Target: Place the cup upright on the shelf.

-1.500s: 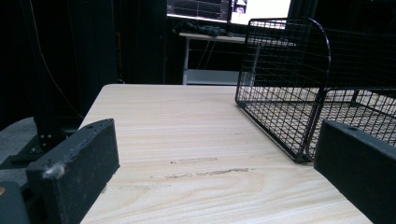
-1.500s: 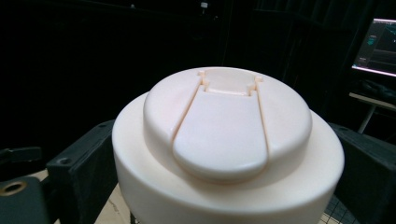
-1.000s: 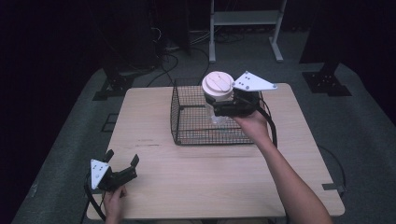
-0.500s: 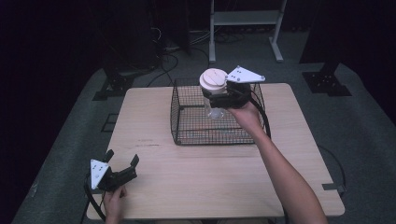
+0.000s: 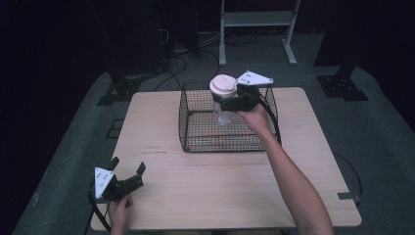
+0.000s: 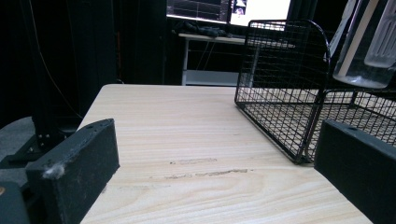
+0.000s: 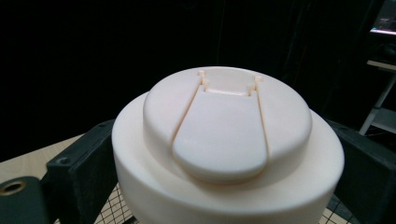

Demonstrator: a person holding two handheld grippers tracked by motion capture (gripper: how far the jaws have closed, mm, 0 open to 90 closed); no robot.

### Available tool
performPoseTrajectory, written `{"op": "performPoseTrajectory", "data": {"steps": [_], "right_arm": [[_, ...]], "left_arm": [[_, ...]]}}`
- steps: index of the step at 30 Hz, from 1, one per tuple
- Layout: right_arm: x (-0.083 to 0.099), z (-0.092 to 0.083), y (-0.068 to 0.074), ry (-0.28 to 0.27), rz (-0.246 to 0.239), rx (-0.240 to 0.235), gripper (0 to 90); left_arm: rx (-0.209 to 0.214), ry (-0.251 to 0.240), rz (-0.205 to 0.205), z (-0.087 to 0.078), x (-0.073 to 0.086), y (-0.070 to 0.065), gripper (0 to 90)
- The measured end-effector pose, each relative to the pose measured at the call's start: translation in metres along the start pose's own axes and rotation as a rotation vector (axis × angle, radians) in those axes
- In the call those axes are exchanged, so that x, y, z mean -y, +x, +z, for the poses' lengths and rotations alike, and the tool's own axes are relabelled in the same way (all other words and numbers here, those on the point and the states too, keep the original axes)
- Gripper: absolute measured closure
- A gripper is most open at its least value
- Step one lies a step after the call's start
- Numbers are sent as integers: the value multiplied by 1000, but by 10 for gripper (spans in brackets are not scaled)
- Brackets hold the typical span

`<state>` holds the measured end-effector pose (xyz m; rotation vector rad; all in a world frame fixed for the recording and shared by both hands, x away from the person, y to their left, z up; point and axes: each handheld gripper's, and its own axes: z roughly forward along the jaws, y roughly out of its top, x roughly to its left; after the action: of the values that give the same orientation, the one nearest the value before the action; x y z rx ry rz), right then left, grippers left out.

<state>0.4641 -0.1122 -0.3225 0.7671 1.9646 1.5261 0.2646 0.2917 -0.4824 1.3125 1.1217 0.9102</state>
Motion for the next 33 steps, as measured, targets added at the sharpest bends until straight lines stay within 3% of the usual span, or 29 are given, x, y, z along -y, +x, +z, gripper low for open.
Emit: {"op": "performPoseTrajectory", "data": {"steps": [4, 8, 20, 29, 33], "right_arm": [[9, 8, -3, 25, -7, -16, 47], [19, 15, -10, 39, 29, -38, 47], [41, 32, -22, 92, 24, -46, 47], [54, 37, -25, 140, 23, -66, 46], [57, 36, -25, 129, 24, -63, 46]], "left_arm": [[0, 0, 1, 0, 0, 0, 0], [0, 0, 0, 0, 0, 0, 0], [0, -3, -2, 0, 0, 0, 0], [1, 0, 0, 0, 0, 0, 0], [1, -1, 0, 0, 0, 0, 0]]}}
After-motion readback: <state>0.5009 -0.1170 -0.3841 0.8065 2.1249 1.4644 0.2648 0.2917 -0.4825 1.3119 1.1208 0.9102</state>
